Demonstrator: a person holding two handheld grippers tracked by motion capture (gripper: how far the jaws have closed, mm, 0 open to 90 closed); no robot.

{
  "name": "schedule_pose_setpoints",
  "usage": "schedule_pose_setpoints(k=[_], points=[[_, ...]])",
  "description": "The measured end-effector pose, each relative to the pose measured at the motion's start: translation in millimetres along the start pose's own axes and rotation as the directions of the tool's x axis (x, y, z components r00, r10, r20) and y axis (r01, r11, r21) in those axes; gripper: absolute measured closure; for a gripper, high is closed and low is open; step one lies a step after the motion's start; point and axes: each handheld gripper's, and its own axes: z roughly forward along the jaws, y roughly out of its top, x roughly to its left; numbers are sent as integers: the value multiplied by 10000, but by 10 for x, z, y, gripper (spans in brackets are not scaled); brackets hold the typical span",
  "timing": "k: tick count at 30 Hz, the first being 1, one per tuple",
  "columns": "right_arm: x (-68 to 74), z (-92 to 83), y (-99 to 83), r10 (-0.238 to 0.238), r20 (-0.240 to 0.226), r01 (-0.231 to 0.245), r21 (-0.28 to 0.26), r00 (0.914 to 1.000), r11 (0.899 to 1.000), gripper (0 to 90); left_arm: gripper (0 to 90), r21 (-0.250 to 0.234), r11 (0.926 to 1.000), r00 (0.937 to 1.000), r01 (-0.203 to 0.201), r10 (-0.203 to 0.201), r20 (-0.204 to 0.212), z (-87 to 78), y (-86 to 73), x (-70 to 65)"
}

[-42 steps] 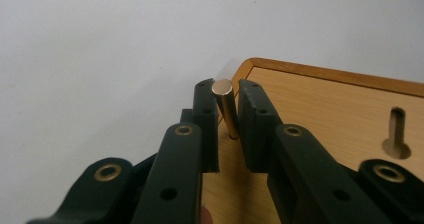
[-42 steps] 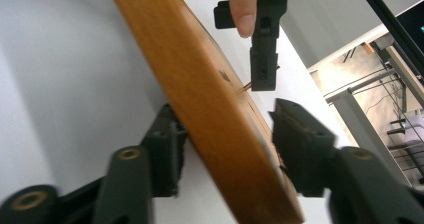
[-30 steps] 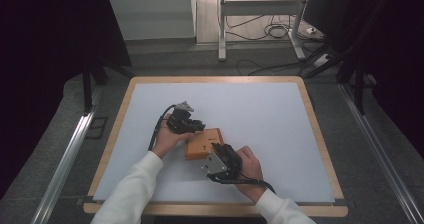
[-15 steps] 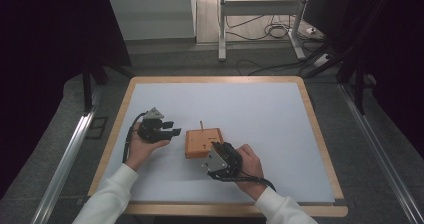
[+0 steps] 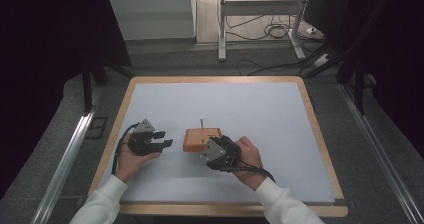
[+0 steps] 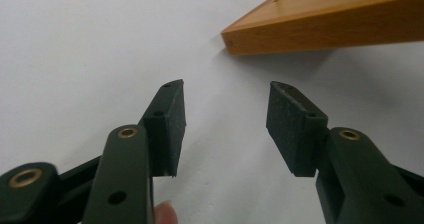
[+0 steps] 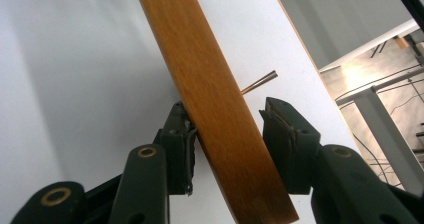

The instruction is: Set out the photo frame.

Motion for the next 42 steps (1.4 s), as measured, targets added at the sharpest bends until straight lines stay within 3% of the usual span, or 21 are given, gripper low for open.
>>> schedule_pose_setpoints(k=[13, 19, 30, 42], points=[[-230, 8, 66, 185, -330, -186, -35, 9993, 9998, 644, 496, 47, 9999, 9999, 131, -131, 88, 17, -42, 6], [-301, -8, 135, -175, -414, 168, -166, 9990, 9997, 685, 496, -14, 9996, 9995, 272, -272, 132, 12, -59, 24], [-469, -68, 249, 177, -871, -205, -315, 9960, 9993, 692, 497, -77, 9996, 9996, 277, -277, 60, 3, -64, 37], [-494, -368, 382, 219, -1629, -396, -1065, 9864, 9935, 690, 497, -171, 9993, 9994, 343, -343, 35, 1, -68, 36]])
